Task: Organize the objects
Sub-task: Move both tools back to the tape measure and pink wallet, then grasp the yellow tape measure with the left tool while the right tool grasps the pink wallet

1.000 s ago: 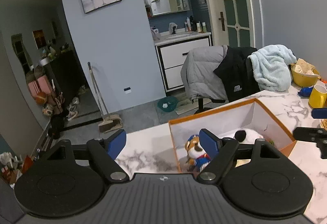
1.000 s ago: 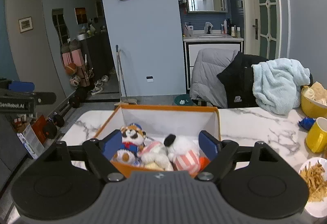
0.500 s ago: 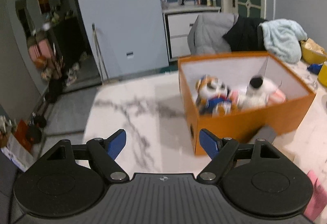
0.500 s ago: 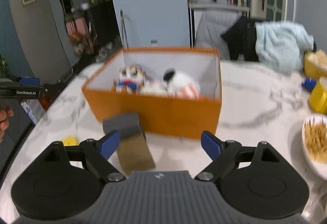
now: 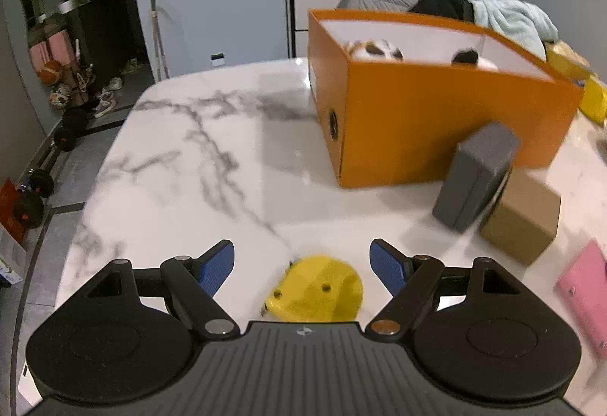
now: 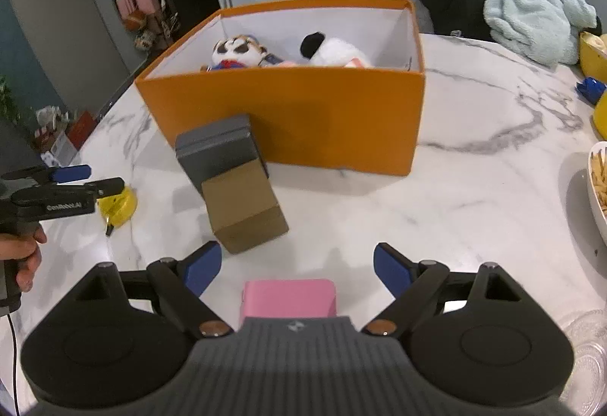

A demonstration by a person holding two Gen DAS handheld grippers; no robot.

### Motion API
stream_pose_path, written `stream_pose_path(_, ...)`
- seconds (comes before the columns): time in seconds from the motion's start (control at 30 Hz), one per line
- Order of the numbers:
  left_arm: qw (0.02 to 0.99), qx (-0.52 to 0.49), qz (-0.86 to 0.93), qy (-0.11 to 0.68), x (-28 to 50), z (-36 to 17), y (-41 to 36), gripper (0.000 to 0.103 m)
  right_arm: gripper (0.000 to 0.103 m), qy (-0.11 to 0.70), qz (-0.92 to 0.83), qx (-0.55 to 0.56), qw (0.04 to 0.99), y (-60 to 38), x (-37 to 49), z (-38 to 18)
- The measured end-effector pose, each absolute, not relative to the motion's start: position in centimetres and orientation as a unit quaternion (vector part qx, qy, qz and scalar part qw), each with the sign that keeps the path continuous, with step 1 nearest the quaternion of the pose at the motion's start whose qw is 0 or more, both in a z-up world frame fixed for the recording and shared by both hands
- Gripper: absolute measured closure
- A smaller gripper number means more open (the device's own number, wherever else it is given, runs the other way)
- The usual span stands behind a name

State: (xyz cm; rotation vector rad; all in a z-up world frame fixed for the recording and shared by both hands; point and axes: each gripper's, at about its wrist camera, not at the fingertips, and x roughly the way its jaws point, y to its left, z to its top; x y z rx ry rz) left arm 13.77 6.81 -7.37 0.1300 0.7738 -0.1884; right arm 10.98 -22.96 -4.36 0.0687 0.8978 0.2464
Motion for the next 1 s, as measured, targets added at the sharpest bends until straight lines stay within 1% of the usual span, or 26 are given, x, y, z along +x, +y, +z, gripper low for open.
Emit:
stream_pose_path(0.33, 0.908, 0.081, -0.108, 0.398, 13.8, -9.7, 6.9, 0.01, 0.014, 0.469, 0.131, 0.0, 0.874, -21.8, 10.4, -7.0)
stream_pose_path(0.6, 0.916, 0.064, -0.115, 0.379, 13.3, -10.1, 7.2, 0.011, 0.014, 0.49, 0.14, -0.018, 0.86, -20.5, 10.0, -8.8)
stream_pose_path(0.7, 0.917, 0.055, -0.109, 0.379, 13.2, -10.1, 7.2, 0.012, 0.009, 0.492, 0.139, -0.032, 0.859, -19.9, 9.8, -9.3)
stream_pose_path(0.8, 0.92, 0.053, -0.106, 0.374, 12.9, -10.2, 7.1, 0.017, 0.006, 0.489, 0.137, -0.054, 0.86, -19.2, 9.6, -9.6)
stream_pose_path(0.87, 0.922, 0.056, -0.111, 0.367, 12.5, -10.1, 6.9, 0.029, 0.007, 0.495, 0.133, -0.07, 0.856, -18.9, 9.6, -9.8)
stream_pose_path(0.97, 0.923, 0.066, -0.122, 0.358, 11.7, -10.2, 6.5, 0.029, 0.007, 0.521, 0.126, -0.068, 0.841, -19.0, 9.7, -10.5)
stream_pose_path(1.0, 0.924, 0.066, -0.127, 0.356, 11.4, -10.2, 6.4, 0.029, 0.005, 0.529, 0.123, -0.069, 0.837, -19.1, 9.7, -10.7)
